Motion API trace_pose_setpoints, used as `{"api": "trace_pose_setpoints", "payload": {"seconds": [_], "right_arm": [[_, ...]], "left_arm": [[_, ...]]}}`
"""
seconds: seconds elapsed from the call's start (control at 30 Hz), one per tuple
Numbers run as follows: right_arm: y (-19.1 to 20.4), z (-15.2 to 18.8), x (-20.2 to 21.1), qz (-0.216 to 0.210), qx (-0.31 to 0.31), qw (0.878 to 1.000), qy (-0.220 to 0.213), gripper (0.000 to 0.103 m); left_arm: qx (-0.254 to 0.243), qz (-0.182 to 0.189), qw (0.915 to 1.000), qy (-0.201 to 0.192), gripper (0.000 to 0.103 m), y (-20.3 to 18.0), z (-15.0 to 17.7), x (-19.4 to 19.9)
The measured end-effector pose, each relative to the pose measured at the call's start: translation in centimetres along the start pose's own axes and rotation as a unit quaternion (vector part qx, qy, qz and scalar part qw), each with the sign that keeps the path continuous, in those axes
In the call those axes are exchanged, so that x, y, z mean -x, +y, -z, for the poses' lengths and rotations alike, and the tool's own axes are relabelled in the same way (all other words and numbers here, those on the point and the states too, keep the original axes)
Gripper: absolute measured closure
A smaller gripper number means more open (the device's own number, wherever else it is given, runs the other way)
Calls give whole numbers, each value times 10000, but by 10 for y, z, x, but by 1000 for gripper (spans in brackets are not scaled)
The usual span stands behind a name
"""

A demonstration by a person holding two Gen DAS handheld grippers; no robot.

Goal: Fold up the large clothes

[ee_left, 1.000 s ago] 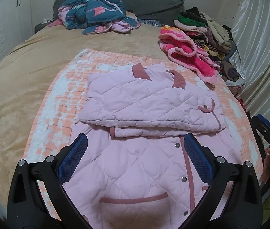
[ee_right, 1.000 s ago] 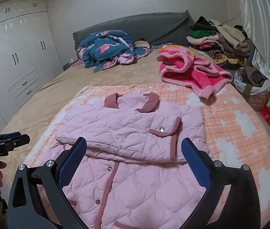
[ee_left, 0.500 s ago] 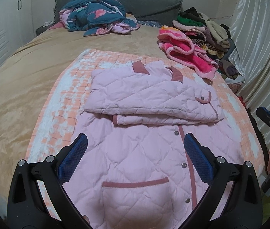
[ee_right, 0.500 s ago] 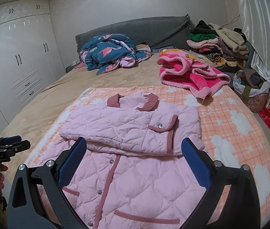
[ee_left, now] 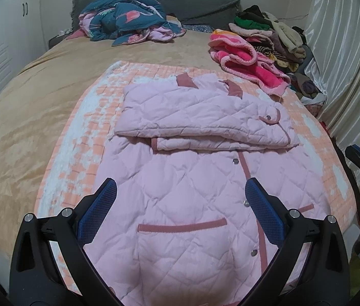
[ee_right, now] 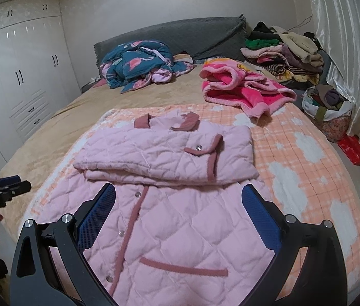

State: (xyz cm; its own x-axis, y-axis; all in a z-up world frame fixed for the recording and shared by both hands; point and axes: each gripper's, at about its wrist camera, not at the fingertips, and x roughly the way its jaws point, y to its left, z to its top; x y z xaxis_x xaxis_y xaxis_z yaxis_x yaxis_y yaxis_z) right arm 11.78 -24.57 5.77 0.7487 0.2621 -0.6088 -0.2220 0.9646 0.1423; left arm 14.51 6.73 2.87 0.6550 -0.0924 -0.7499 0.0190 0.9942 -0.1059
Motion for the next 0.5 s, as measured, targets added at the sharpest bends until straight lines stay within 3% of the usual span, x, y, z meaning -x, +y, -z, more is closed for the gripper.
{"api": "trace_pose_setpoints", "payload": {"seconds": [0.5], "right_arm": [[-27, 43, 7, 377, -67, 9986, 356, 4]], "left_arm": [[7, -170, 9998, 55, 8, 10, 37, 0]]}}
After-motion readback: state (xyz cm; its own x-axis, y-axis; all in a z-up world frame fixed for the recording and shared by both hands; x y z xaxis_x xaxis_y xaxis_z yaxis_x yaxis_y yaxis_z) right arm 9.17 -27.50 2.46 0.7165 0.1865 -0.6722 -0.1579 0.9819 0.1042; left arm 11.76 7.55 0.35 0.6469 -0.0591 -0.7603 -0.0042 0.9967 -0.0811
